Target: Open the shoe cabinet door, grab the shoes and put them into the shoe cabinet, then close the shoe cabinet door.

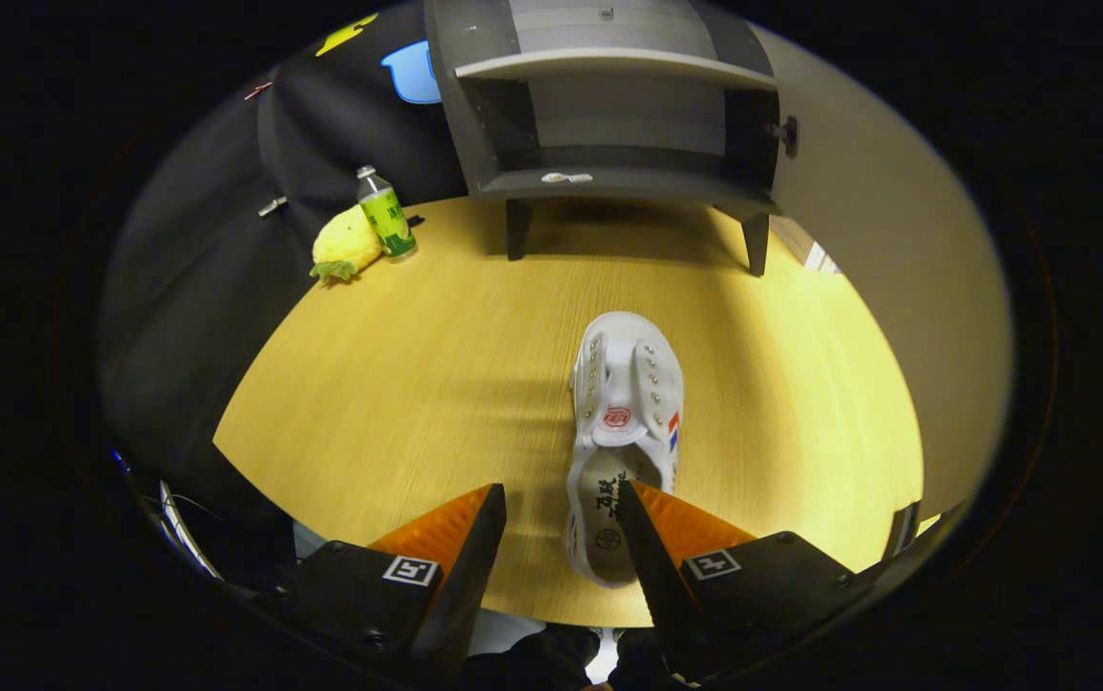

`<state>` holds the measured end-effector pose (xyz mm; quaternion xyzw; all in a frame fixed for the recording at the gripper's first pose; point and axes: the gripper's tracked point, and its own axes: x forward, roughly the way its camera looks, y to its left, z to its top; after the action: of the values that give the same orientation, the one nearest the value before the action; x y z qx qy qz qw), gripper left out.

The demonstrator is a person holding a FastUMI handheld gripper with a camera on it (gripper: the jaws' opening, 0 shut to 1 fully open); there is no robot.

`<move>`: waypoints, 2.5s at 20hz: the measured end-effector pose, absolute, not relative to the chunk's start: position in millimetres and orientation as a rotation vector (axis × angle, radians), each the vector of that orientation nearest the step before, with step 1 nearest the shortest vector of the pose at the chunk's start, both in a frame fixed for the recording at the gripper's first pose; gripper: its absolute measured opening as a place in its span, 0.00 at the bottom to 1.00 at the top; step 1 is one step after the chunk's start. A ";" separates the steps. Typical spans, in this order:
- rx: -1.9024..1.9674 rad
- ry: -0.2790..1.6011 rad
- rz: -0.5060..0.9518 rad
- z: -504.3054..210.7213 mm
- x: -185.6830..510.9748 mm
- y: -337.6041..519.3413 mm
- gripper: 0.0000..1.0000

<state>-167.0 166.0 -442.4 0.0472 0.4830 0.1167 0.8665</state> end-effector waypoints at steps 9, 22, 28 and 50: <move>0.091 0.862 0.051 -480.9 -104.5 163.6 0.43; 0.094 0.760 0.066 -447.2 -63.8 134.6 0.05; 0.091 0.677 0.125 -334.6 -54.2 120.1 0.05; 0.066 0.442 0.202 -88.4 203.3 144.2 0.05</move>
<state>203.3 144.2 -88.4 0.0325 0.2186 0.1002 0.9701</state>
